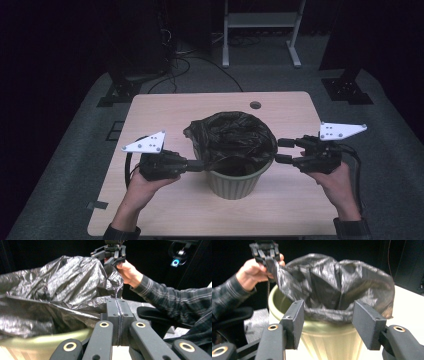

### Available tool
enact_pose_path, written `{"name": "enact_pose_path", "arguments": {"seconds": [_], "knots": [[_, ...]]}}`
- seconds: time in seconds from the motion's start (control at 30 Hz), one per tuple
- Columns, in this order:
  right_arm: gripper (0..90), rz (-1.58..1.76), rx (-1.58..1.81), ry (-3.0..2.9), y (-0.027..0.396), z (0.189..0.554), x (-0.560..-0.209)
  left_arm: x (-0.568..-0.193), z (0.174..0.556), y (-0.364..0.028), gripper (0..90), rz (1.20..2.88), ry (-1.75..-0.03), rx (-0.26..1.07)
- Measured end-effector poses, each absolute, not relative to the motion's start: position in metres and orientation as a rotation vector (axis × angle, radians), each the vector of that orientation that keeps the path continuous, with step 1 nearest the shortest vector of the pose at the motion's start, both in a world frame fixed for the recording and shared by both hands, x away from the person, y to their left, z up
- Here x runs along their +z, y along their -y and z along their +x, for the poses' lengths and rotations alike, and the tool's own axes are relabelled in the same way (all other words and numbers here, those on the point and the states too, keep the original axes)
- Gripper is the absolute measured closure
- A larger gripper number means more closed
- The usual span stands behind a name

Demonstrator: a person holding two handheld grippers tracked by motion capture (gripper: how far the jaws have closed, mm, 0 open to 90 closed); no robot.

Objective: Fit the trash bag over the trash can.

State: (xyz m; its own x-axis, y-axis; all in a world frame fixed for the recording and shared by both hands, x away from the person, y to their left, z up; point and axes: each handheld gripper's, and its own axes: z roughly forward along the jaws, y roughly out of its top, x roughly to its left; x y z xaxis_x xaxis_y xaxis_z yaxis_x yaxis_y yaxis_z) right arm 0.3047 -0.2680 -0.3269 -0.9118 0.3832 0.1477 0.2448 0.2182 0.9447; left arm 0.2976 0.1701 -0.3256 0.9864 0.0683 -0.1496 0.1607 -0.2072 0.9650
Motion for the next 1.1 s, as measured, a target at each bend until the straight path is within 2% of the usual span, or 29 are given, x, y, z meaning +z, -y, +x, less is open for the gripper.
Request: {"name": "enact_pose_path", "arguments": {"seconds": [0.1, 0.27, 0.33, 0.4, 0.57, 0.6, 0.63, 0.73, 0.97, 1.07, 1.1], "knots": [[48.3, 0.589, 1.763, -2.355, 0.262, 0.304, -0.329, -0.331, 0.298, -0.172, 89.7, 1.781, -0.182, -0.094], [72.4, 0.578, 1.745, -2.336, 0.258, 0.306, -0.328, -0.332, 0.298, -0.17, 89.7, 1.78, -0.178, -0.103], [85.0, 0.572, 1.748, -2.338, 0.259, 0.306, -0.327, -0.333, 0.299, -0.17, 89.7, 1.78, -0.179, -0.104], [90.0, 0.563, 1.75, -2.329, 0.261, 0.304, -0.326, -0.334, 0.298, -0.17, 89.7, 1.781, -0.179, -0.107], [90.0, 0.574, 1.738, -2.329, 0.268, 0.296, -0.326, -0.337, 0.298, -0.168, 89.6, 1.785, -0.182, -0.113], [86.6, 0.574, 1.741, -2.321, 0.27, 0.295, -0.326, -0.337, 0.298, -0.168, 89.7, 1.785, -0.182, -0.112], [72.3, 0.58, 1.748, -2.303, 0.272, 0.294, -0.327, -0.336, 0.298, -0.168, 89.7, 1.78, -0.18, -0.111], [59.0, 0.603, 1.76, -2.282, 0.275, 0.295, -0.326, -0.332, 0.296, -0.166, 89.7, 1.766, -0.167, -0.111], [42.9, 0.558, 1.751, -2.3, 0.266, 0.292, -0.328, -0.324, 0.294, -0.152, 89.7, 1.743, -0.129, -0.112], [43.6, 0.557, 1.724, -2.288, 0.262, 0.291, -0.33, -0.324, 0.295, -0.147, 89.7, 1.739, -0.12, -0.118], [49.2, 0.559, 1.717, -2.279, 0.262, 0.292, -0.33, -0.323, 0.295, -0.145, 89.7, 1.738, -0.12, -0.12]]}}
